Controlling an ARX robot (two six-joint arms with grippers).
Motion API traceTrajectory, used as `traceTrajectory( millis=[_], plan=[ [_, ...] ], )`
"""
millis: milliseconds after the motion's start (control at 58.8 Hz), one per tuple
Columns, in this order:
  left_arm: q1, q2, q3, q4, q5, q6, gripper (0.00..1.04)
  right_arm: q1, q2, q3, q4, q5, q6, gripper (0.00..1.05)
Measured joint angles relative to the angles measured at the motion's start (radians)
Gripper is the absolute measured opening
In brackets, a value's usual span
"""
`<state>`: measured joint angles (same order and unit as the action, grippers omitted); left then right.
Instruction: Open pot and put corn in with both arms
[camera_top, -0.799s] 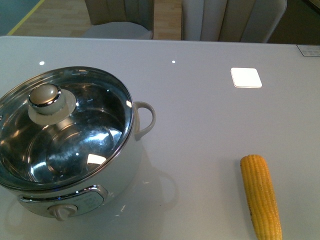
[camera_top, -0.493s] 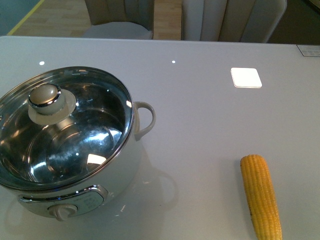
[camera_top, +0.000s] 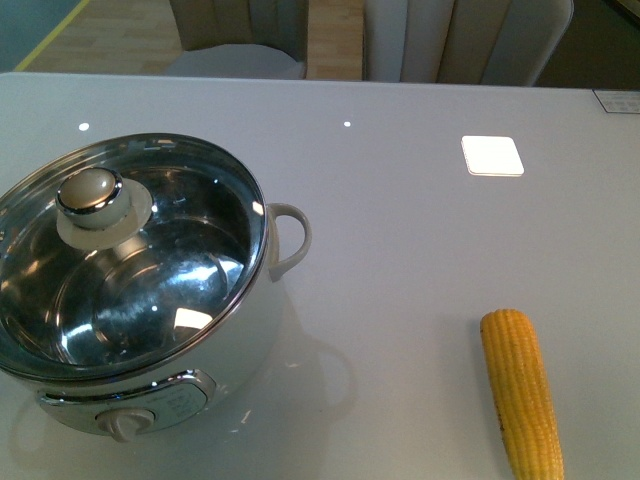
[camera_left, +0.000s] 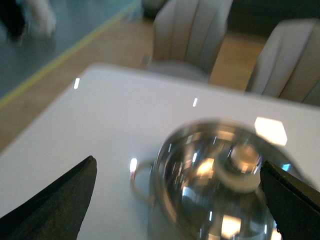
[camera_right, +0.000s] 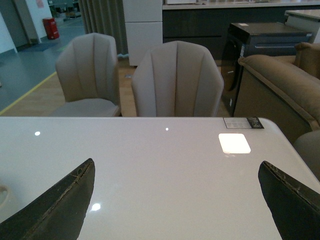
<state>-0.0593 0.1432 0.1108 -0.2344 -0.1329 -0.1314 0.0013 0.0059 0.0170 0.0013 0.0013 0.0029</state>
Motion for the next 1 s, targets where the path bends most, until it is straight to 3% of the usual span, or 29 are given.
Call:
traceTrajectory(
  millis=[51,136,680,1003],
  plan=[
    [-0.029,0.101,0.048,-0.079,-0.021,-0.064,0.98,0.0,-0.001,0.0,0.0,-0.002,0.0,0.96],
    [-0.062,0.225,0.079,-0.042,-0.025,-0.127,0.98,0.0,0.0,0.0,0.0,-0.001,0.0,0.96],
    [-0.207,1.266,0.226,0.937,-0.03,-0.064,0.98,0.0,-0.001,0.0,0.0,-0.001,0.0,0.96],
    [-0.22,1.632,0.327,1.123,-0.024,0.008,0.98,0.0,-0.001,0.0,0.0,-0.001,0.0,0.96]
  ],
)
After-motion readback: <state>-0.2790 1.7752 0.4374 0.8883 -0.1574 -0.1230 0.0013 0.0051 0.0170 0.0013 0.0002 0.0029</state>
